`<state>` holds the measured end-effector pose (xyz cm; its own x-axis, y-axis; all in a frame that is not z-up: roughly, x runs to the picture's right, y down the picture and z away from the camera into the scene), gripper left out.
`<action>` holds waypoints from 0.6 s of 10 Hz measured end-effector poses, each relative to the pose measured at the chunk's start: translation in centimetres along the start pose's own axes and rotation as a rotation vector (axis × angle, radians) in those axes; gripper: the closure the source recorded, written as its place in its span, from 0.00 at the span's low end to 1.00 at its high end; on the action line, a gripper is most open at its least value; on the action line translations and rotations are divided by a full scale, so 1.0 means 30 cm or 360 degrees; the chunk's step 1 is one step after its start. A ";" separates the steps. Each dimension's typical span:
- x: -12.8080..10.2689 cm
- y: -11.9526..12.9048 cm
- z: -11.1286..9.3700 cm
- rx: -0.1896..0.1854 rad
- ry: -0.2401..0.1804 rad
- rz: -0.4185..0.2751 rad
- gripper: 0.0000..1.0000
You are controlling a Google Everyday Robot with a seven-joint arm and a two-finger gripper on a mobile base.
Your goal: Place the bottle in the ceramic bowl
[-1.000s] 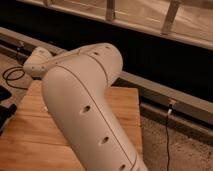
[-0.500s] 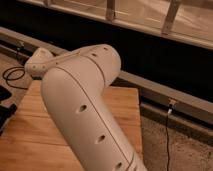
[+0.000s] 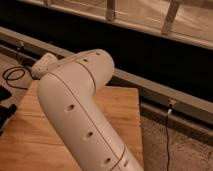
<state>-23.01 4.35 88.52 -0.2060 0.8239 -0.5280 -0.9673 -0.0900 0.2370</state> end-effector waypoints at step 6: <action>0.038 0.005 0.124 -0.0010 0.0175 0.0053 0.35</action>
<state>-22.84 7.37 90.99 -0.2525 0.7540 -0.6064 -0.9606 -0.1199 0.2508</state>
